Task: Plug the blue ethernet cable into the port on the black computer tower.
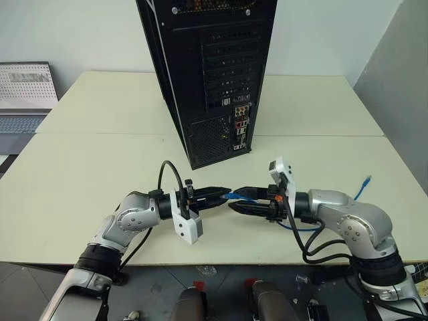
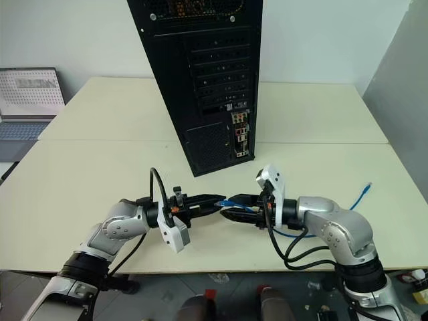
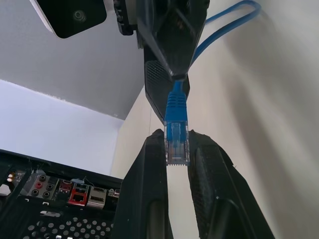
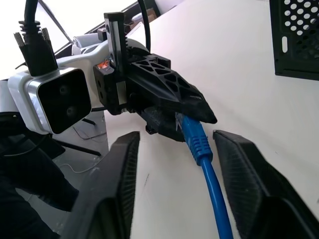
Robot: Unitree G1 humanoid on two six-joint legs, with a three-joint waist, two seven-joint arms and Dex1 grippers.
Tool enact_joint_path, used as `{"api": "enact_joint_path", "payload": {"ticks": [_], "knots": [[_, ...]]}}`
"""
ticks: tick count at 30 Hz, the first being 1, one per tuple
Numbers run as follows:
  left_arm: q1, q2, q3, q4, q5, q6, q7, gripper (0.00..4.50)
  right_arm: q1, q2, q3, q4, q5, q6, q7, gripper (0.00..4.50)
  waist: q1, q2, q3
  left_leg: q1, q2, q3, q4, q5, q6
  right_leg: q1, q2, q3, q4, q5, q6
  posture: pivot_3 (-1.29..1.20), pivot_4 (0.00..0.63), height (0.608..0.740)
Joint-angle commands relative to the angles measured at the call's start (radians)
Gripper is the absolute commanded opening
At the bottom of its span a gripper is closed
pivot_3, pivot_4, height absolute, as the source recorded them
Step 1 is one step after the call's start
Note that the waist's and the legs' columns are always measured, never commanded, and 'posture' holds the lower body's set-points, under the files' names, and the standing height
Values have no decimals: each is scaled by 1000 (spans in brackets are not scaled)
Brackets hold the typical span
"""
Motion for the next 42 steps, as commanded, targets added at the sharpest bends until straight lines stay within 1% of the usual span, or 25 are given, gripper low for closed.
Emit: {"api": "enact_joint_path", "payload": {"ticks": [1,3,5,6,7,8,9,15,17,19,20,21,22,23,37,41,42], "knots": [[-8,14,-4,-20,4,-20,32,301,-24,5,-23,-2,34,7,-5,1592,0,0,0,0,0,0,0,0,0,0,0,0,0,0,0,0,150,740],[-4,15,-4,-24,6,-21,39,301,-27,4,-22,2,34,7,-7,1041,0,0,0,0,0,0,0,0,0,0,0,0,0,0,0,0,150,740],[-3,16,-3,-25,8,-22,46,301,-30,1,-17,5,32,5,-5,645,0,0,0,0,0,0,0,0,0,0,0,0,0,0,0,0,150,740],[-3,16,-2,-25,11,-23,50,301,-31,0,-14,7,31,5,-4,356,0,0,0,0,0,0,0,0,0,0,0,0,0,0,0,0,150,740],[-2,16,-2,-27,13,-24,53,301,-32,-2,-12,6,31,6,-3,241,0,0,0,0,0,0,0,0,0,0,0,0,0,0,0,0,150,740],[-2,17,-3,-29,15,-24,56,301,-32,-4,-10,6,31,6,-2,28,0,0,0,0,0,0,0,0,0,0,0,0,0,0,0,0,150,740],[-2,17,-3,-29,18,-24,60,301,-32,-5,-8,7,31,6,-2,0,0,0,0,0,0,0,0,0,0,0,0,0,0,0,0,0,150,740],[-3,20,-8,-30,28,-30,75,301,-37,-3,-17,17,47,22,-2,0,0,0,0,0,0,0,0,0,0,0,0,0,0,0,0,0,150,740],[-4,22,-10,-28,31,-34,79,301,-36,-4,-27,18,59,27,-2,666,0,0,0,0,0,0,0,0,0,0,0,0,0,0,0,0,150,740],[-6,24,-13,-25,35,-38,84,301,-37,-2,-39,24,73,38,-8,908,0,0,0,0,0,0,0,0,0,0,0,0,0,0,0,0,150,740],[-7,25,-14,-24,36,-40,86,301,-37,0,-43,27,80,46,-12,1234,0,0,0,0,0,0,0,0,0,0,0,0,0,0,0,0,150,740],[-8,26,-16,-24,38,-43,89,301,-38,1,-51,34,92,59,-16,1321,0,0,0,0,0,0,0,0,0,0,0,0,0,0,0,0,150,740],[-9,28,-18,-24,40,-44,93,301,-39,1,-58,41,104,73,-18,1612,0,0,0,0,0,0,0,0,0,0,0,0,0,0,0,0,150,740],[-9,29,-19,-24,42,-46,96,301,-39,1,-63,47,116,84,-20,1663,0,0,0,0,0,0,0,0,0,0,0,0,0,0,0,0,150,740],[-11,30,-22,-23,61,-50,127,301,-38,4,-74,60,149,107,-32,1663,0,0,0,0,0,0,0,0,0,0,0,0,0,0,0,0,150,740],[-10,29,-25,-26,64,-45,133,301,-38,5,-73,60,148,104,-37,939,0,0,0,0,0,0,0,0,0,0,0,0,0,0,0,0,150,740],[-10,28,-25,-27,66,-44,134,301,-37,6,-72,60,148,104,-39,636,0,0,0,0,0,0,0,0,0,0,0,0,0,0,0,0,150,740]]}}
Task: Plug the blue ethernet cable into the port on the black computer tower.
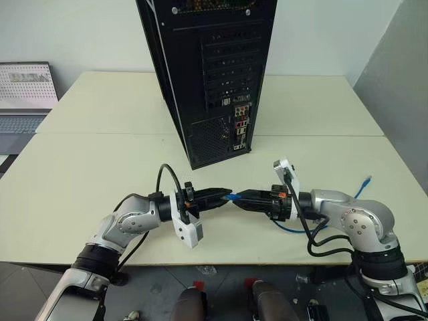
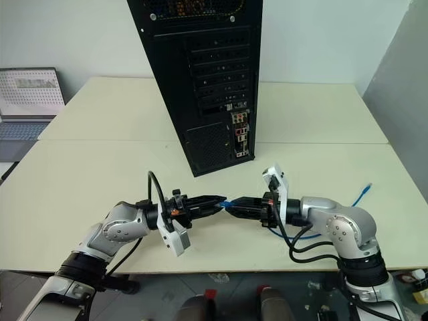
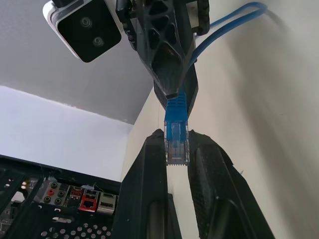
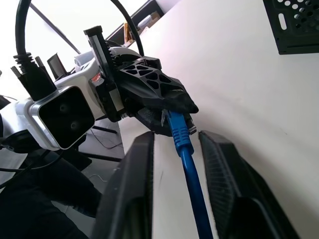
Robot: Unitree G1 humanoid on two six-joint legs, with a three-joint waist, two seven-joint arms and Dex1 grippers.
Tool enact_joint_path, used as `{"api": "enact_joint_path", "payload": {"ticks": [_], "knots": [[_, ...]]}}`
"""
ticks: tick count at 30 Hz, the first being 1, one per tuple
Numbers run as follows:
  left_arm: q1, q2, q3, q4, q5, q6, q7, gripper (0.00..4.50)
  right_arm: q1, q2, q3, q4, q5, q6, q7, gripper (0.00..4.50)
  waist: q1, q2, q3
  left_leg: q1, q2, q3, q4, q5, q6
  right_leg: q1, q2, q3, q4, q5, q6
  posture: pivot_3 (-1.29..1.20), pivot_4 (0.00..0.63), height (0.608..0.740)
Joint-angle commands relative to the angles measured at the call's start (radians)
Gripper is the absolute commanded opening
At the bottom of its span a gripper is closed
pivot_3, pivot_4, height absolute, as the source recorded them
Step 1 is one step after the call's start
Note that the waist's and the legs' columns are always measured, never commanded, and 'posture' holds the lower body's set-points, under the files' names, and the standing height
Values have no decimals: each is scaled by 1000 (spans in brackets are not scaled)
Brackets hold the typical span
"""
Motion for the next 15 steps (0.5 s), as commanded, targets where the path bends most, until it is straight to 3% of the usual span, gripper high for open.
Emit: {"api": "enact_joint_path", "payload": {"ticks": [1,4,12,14,15], "knots": [[-10,5,-4,-27,2,-5,18,301,-19,2,-21,-17,21,-9,-1,495,0,0,0,0,0,0,0,0,0,0,0,0,0,0,0,0,150,740],[-7,2,-5,-31,4,-2,20,301,-19,3,-21,-17,22,-11,-4,19,0,0,0,0,0,0,0,0,0,0,0,0,0,0,0,0,150,740],[-5,-2,-16,-32,1,10,15,300,-29,10,-26,-1,23,-9,-10,2,0,0,0,0,0,0,0,0,0,0,0,0,0,0,0,0,150,740],[-5,-2,-19,-31,-8,19,10,1003,-31,9,-26,3,24,-7,-9,2,0,0,0,0,0,0,0,0,0,0,0,0,0,0,0,0,150,740],[-3,1,-24,-32,-18,28,1,1070,-31,8,-27,2,26,-5,-8,2,0,0,0,0,0,0,0,0,0,0,0,0,0,0,0,0,150,740]]}}
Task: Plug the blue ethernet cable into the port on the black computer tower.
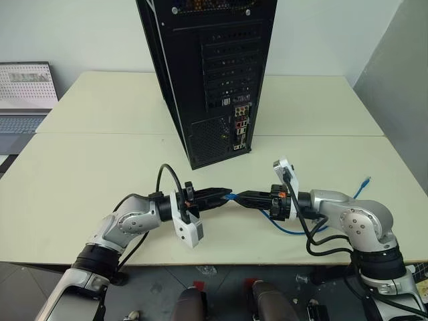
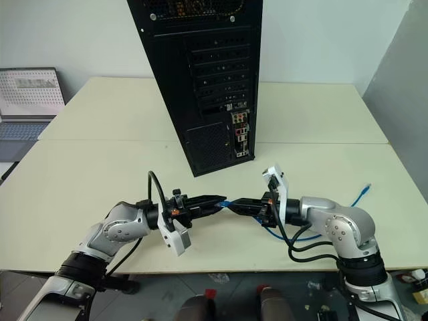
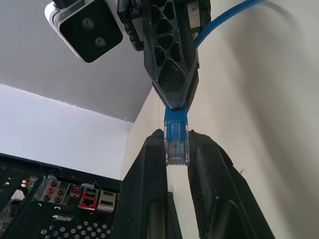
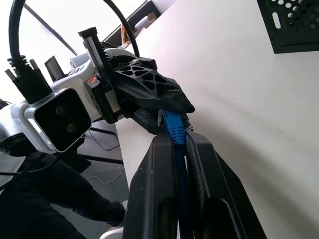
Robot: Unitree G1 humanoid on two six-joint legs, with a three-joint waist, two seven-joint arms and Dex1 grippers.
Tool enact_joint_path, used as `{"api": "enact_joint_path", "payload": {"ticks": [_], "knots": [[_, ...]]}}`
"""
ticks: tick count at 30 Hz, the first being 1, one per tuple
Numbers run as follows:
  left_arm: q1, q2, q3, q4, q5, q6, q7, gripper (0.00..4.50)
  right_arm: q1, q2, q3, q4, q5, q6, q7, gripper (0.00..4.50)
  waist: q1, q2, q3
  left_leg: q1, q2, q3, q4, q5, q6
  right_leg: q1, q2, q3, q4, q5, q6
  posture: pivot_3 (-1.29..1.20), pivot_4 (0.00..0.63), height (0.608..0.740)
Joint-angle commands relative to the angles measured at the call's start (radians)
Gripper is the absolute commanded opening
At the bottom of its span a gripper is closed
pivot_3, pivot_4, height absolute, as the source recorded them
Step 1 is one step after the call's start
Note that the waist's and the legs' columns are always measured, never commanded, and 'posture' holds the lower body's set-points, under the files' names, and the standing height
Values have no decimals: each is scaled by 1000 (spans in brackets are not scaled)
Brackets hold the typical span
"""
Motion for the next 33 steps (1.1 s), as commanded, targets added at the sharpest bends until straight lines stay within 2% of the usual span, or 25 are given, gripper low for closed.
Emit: {"api": "enact_joint_path", "payload": {"ticks": [1,2,7,9,11,13,16,20,25,28,33], "knots": [[-1,7,-26,-31,-39,22,-14,1168,-27,1,-27,-16,26,-4,0,1,0,0,0,0,0,0,0,0,0,0,0,0,0,0,0,0,150,740],[1,11,-32,-31,-53,32,-25,1501,-27,1,-27,-16,27,-4,0,0,0,0,0,0,0,0,0,0,0,0,0,0,0,0,0,0,150,740],[16,23,-43,-41,-126,108,-68,2471,-25,-3,-36,-26,28,-9,-10,0,0,0,0,0,0,0,0,0,0,0,0,0,0,0,0,0,150,740],[27,20,-35,-58,-171,160,-85,2993,-21,-4,-45,-38,29,-14,-19,0,-1,0,0,0,0,-1,0,0,0,0,0,0,0,0,0,0,150,740],[46,19,-19,-97,-233,252,-108,3276,-12,-13,-63,-63,17,-35,-38,0,-1,0,0,0,0,-3,0,0,0,0,0,0,0,0,0,0,150,740],[68,15,-2,-147,-294,360,-125,3740,-3,-22,-85,-85,1,-60,-60,0,-1,0,0,0,0,-6,0,0,0,0,0,0,0,0,0,0,150,740],[111,-5,25,-264,-415,595,-139,4365,8,-34,-121,-122,-46,-123,-114,0,-1,0,0,-1,0,-8,0,0,0,0,0,-1,0,0,0,0,150,740],[138,-47,70,-431,-539,898,-104,4437,12,-31,-129,-166,-170,-232,-221,0,-1,0,0,-1,0,-8,0,0,0,0,0,-1,0,0,0,0,150,740],[106,-133,122,-559,-555,1216,31,4437,-31,43,-26,-147,-417,-376,-420,0,-3,0,0,0,0,-8,0,0,0,0,1,-1,0,0,0,0,150,740],[83,-176,139,-595,-554,1326,75,4437,-62,93,38,-99,-537,-436,-500,0,-4,0,0,0,0,-9,0,0,0,0,1,-1,0,0,0,0,150,740],[65,-219,144,-623,-547,1411,113,4437,-105,189,103,-11,-661,-498,-592,0,-1,0,0,0,-1,-8,0,0,0,0,1,-1,0,0,0,0,150,740]]}}
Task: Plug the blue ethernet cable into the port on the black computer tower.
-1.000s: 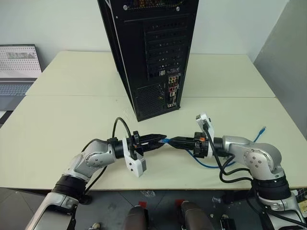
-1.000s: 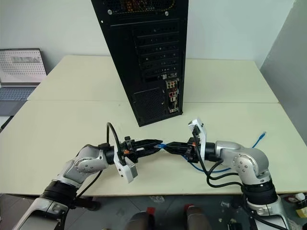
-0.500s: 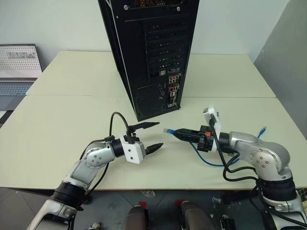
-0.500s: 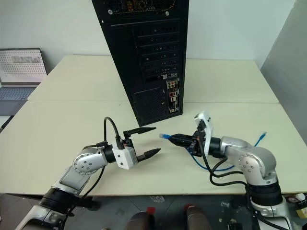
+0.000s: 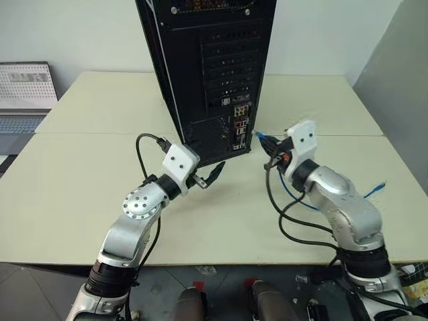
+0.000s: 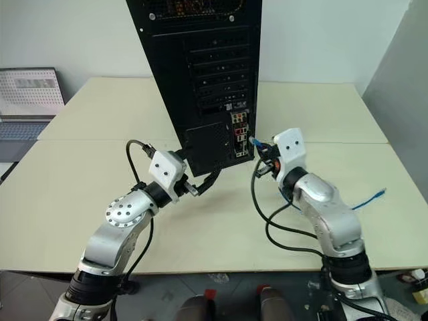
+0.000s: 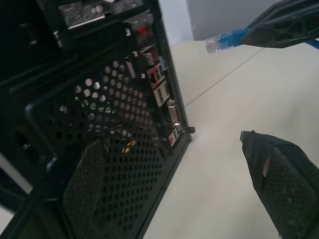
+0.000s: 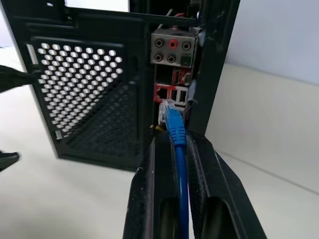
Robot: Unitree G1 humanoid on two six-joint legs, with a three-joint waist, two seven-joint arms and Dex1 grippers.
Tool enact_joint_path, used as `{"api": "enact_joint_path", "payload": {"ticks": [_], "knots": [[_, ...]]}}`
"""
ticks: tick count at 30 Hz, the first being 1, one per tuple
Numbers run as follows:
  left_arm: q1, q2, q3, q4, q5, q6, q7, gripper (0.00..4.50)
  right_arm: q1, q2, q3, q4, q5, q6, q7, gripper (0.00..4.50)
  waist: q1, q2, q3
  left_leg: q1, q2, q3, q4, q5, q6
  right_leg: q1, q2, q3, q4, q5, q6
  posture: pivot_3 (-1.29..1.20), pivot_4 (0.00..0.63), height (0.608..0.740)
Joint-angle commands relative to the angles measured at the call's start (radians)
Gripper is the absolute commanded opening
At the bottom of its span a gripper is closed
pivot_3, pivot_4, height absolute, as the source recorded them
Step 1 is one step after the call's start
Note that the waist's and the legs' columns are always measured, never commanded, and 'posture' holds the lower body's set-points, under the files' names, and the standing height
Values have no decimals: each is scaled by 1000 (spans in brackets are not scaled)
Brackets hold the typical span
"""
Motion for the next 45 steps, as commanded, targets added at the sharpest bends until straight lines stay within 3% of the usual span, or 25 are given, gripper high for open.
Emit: {"api": "enact_joint_path", "payload": {"ticks": [1,17,45], "knots": [[-21,-26,20,-66,-2,47,28,4437,-42,63,31,48,-91,-67,-71,0,0,0,0,0,0,0,0,0,0,0,0,0,0,0,0,0,150,740],[1,-25,41,-72,35,30,17,4437,-103,246,0,177,-127,-65,-100,0,0,0,0,0,0,0,0,0,0,0,0,0,0,0,0,0,150,740],[2,-31,36,-70,46,14,-20,4437,-148,304,-39,238,-140,-43,-106,0,0,0,0,0,0,0,-1,0,0,0,-1,0,0,0,0,0,150,740]]}}
